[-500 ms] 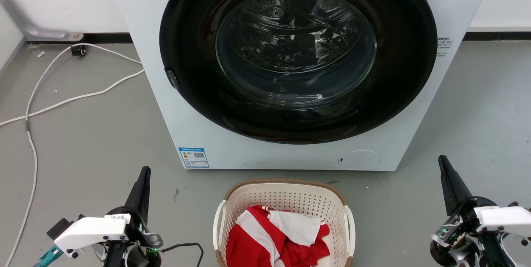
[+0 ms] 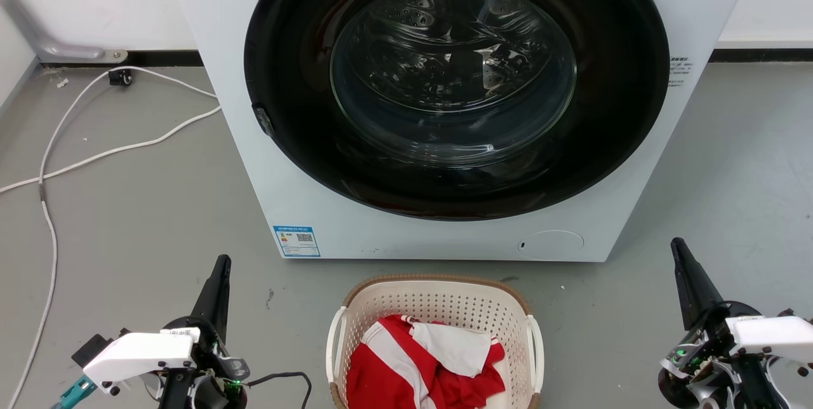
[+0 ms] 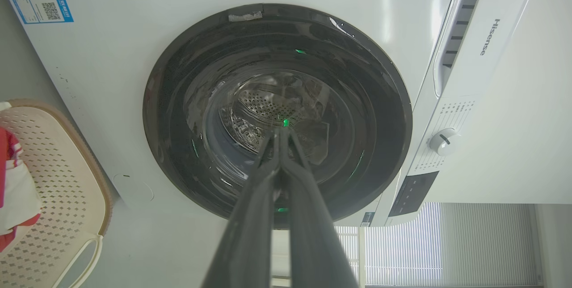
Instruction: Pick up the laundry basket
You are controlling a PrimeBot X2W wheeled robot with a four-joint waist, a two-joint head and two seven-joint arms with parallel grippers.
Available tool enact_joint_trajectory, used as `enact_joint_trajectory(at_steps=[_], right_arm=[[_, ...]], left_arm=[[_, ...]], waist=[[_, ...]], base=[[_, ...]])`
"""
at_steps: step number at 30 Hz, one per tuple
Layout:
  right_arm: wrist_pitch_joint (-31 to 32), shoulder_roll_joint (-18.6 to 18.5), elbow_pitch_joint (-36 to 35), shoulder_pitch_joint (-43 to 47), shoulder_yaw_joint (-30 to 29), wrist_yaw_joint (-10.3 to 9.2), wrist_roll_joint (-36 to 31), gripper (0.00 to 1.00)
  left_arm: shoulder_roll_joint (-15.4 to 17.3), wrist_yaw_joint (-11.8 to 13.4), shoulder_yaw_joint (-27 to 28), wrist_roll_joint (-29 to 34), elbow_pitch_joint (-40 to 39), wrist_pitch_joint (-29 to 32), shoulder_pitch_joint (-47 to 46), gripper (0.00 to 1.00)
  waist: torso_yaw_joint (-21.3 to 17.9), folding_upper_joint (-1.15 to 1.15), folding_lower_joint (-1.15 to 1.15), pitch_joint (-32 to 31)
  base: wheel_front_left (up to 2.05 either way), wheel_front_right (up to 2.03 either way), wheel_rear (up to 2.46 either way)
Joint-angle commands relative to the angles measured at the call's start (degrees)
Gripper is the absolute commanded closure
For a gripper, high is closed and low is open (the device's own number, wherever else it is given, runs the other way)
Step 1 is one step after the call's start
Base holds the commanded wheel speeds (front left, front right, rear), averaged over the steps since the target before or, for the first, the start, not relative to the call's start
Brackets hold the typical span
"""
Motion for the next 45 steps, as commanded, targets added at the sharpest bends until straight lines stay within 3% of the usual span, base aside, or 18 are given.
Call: enact_joint_trajectory(at_steps=[1,28,29,45], right_arm=[[0.19,0.2,0.04,-0.62,-0.08,0.0,-0.37,1.0],[0.22,0.23,0.05,-0.63,-0.13,0.0,-0.39,1.0],[0.04,0.09,0.11,0.09,-0.06,0.0,-0.11,0.0],[-3.77,0.22,-0.41,2.58,-1.59,0.0,-3.36,0.0]], left_arm=[[-0.08,-0.22,0.19,0.42,0.07,0.07,-0.59,1.0],[-0.15,-0.21,0.32,0.45,0.08,0.2,-0.6,1.0],[-0.14,0.0,0.09,0.23,0.13,0.01,0.09,0.0],[-0.37,-0.01,1.4,2.03,-0.5,-3.76,2.79,0.0]], waist=[[0.0,0.0,0.0,0.0],[0.0,0.0,0.0,0.0],[0.0,0.0,0.0,0.0],[-0.23,0.0,0.0,-0.08]], base=[[0.0,0.0,0.0],[0.0,0.0,0.0],[0.0,0.0,0.0],[0.0,0.0,0.0]])
